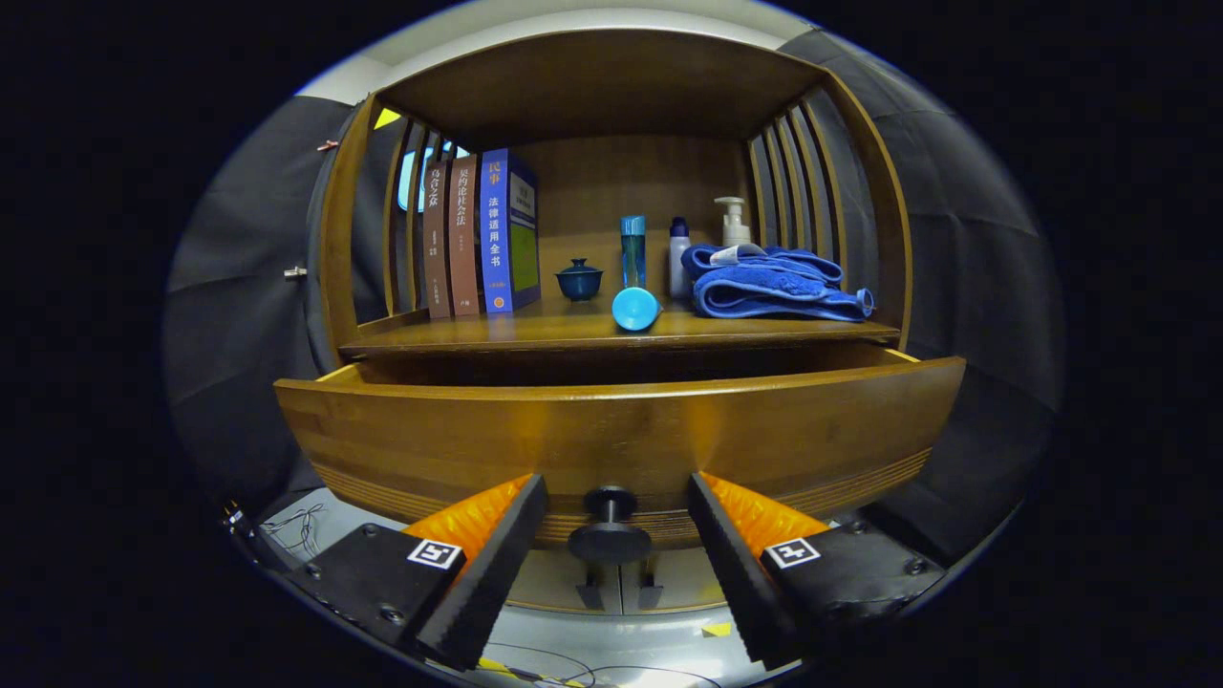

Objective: Pull open the drawer, take out the items inside it, and place them on the countertop above the cabinet.

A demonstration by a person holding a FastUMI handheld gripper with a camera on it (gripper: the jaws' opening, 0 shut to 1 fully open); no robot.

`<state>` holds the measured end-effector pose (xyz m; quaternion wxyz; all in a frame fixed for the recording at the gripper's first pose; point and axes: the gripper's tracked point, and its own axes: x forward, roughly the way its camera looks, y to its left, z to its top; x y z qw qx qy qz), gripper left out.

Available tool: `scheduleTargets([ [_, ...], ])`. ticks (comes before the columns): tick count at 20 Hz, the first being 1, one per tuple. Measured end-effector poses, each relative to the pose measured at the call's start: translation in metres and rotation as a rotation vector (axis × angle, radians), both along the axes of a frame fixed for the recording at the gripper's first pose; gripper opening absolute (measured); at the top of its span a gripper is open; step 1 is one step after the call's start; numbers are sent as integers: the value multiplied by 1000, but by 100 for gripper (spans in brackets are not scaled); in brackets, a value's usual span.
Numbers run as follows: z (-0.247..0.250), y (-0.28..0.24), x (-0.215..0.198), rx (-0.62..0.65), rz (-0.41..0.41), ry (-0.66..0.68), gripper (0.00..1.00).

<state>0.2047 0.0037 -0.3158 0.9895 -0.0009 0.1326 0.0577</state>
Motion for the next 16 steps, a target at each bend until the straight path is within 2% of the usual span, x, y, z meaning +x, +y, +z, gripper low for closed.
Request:
scheduleTargets([
  [6,0,4,30,23,7,-4,100],
  [13,-3,7,61,-17,13,18,100],
  [16,0,5,64,14,-1,-9,99],
])
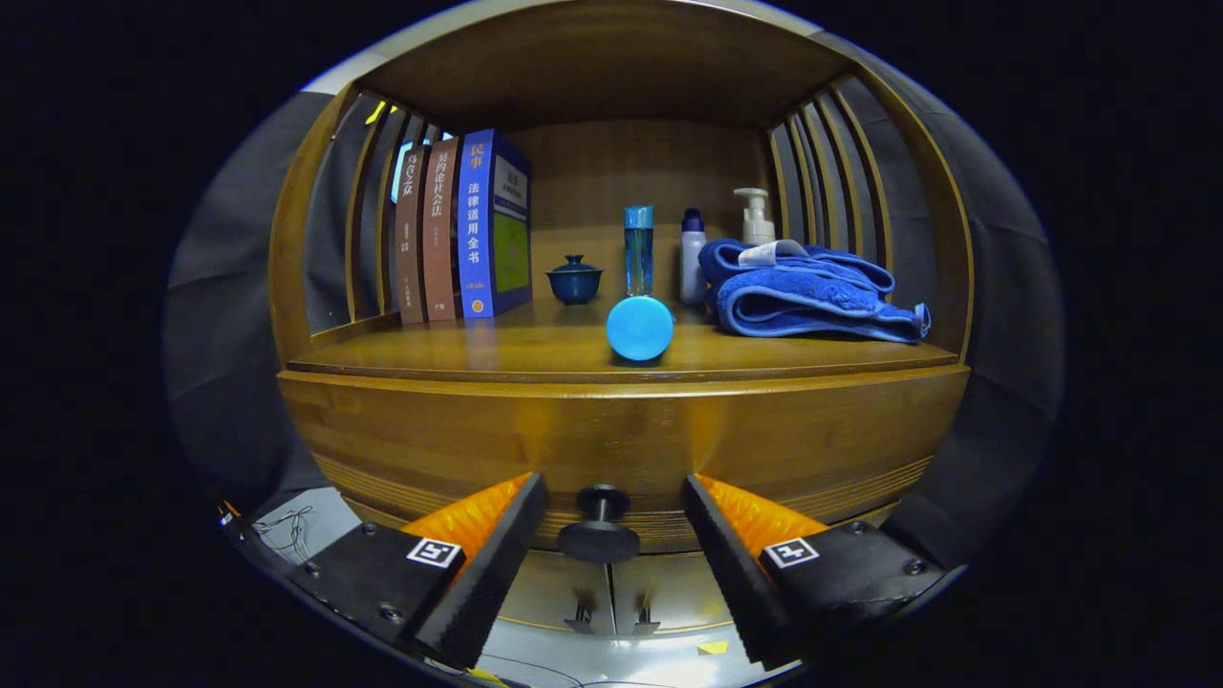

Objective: Pull open the drawer, take out the items inside it, and place them on the countertop above the cabinet.

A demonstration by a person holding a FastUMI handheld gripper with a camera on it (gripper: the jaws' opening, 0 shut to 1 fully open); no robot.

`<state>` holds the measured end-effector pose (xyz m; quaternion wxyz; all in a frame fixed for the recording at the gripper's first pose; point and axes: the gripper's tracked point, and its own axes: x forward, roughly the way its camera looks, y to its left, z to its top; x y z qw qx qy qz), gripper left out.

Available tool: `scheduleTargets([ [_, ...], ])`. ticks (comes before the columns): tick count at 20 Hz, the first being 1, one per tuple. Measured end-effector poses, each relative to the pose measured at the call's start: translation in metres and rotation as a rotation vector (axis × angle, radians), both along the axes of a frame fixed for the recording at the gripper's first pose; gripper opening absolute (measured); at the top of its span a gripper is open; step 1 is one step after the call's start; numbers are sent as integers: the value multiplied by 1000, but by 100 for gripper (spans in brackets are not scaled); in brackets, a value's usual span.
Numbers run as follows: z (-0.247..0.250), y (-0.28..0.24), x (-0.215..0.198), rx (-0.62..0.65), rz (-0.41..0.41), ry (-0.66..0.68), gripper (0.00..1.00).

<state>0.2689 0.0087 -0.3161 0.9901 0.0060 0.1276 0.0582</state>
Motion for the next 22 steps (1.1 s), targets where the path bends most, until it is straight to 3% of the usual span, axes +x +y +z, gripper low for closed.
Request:
scheduleTargets([
  [4,0,1,-2,42,10,23,99],
  [8,15,2,-15,-11,42,31,100],
  [22,141,-9,-106,-81,62,-63,100],
])
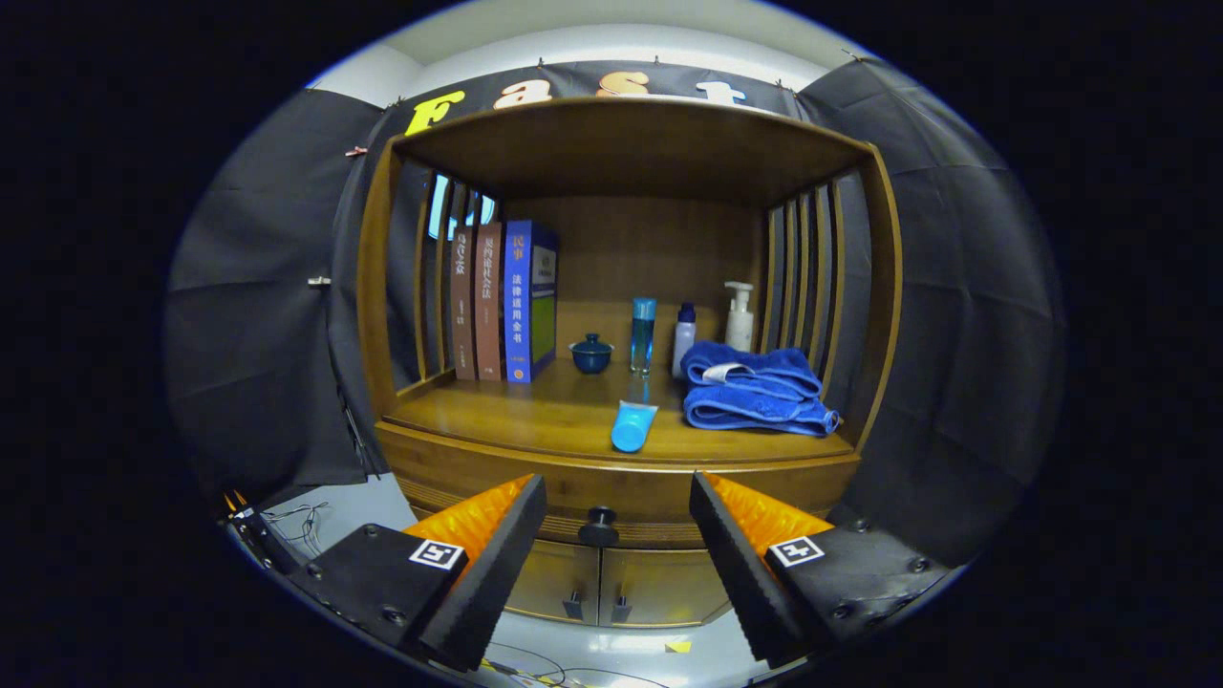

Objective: Pull open the drawer, take out the items inside it, and place them on the countertop above the cabinet.

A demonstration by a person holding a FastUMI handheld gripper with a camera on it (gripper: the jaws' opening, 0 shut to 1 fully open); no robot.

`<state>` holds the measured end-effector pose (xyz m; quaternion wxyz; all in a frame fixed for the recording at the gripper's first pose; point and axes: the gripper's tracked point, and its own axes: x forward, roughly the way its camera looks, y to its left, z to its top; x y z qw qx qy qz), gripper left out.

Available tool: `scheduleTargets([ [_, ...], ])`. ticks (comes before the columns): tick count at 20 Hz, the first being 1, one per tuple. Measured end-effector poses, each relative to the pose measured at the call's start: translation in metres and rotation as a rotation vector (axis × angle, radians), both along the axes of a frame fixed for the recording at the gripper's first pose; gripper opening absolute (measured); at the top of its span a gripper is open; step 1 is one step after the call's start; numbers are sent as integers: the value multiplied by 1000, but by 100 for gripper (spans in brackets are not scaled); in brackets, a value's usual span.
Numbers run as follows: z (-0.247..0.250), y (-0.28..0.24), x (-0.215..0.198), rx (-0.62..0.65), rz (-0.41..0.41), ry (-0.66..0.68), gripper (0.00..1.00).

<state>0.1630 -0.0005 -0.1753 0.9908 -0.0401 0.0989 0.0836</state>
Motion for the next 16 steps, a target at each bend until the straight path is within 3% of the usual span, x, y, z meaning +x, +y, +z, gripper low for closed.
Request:
scheduleTargets([
  [10,102,15,-60,75,37,-120,100],
  [16,152,-7,-100,86,-22,-228,99],
])
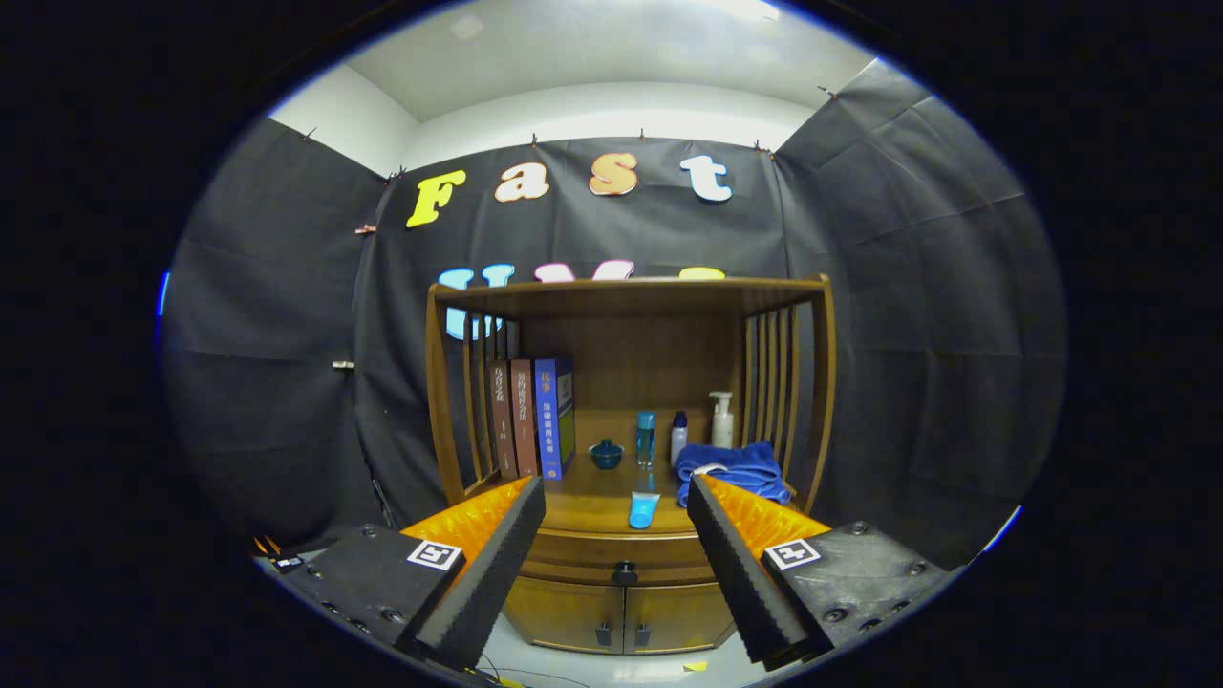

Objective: Pull open the drawer, take out the items inside it, and place them on the countertop above the cabinet.

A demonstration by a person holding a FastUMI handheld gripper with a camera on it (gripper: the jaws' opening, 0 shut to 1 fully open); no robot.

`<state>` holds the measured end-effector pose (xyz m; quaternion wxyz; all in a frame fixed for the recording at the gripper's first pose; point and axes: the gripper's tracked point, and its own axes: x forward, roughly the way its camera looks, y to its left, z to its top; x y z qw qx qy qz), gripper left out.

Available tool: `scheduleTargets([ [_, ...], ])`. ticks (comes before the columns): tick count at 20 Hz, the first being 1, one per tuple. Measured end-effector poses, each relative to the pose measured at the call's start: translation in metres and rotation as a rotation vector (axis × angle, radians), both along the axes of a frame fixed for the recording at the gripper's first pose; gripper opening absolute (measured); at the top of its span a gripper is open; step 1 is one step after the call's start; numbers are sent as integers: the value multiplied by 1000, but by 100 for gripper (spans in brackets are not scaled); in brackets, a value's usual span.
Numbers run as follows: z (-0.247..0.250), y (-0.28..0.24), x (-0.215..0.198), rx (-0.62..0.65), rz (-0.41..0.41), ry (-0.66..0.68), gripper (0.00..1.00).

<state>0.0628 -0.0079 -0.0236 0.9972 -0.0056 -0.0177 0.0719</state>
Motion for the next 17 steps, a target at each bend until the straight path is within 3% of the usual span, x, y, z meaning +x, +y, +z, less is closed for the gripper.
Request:
scheduleTargets([
  [7,10,-21,-14,-14,-61,-4,99],
  [17,4,-18,-10,-13,-44,8,99],
])
